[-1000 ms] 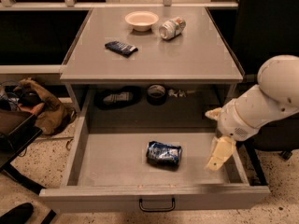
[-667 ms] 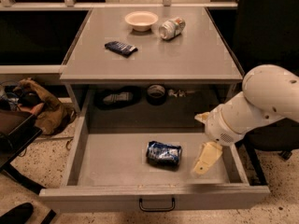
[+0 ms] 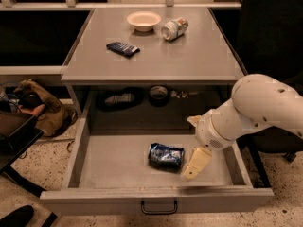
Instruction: Pick pepsi can from top drawer and place on counter
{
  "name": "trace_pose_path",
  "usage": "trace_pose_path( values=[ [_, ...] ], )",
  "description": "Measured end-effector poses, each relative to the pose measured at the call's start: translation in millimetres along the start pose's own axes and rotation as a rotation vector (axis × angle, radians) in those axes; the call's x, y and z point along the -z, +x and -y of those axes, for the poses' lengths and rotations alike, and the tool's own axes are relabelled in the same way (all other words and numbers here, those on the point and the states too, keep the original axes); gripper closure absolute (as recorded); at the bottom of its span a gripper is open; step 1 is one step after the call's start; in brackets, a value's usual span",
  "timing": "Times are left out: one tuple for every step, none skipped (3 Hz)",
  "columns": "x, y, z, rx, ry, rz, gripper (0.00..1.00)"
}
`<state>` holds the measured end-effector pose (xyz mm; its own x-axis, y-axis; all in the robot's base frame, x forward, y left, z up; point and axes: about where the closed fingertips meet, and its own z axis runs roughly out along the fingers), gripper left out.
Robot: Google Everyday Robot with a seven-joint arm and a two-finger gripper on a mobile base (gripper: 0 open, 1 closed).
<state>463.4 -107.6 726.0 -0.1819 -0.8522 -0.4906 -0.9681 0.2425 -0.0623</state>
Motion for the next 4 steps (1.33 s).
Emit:
trace_pose_path(
  values=[
    [-13, -5, 6, 0.014, 0.015, 0.002, 0.00],
    [-37, -19, 14, 0.052, 0.011, 0.003, 0.00],
    [-61, -23, 22, 0.062, 0.012, 0.045, 0.00],
    [-80, -29, 26, 0.091, 0.033, 0.075, 0.00]
  ],
)
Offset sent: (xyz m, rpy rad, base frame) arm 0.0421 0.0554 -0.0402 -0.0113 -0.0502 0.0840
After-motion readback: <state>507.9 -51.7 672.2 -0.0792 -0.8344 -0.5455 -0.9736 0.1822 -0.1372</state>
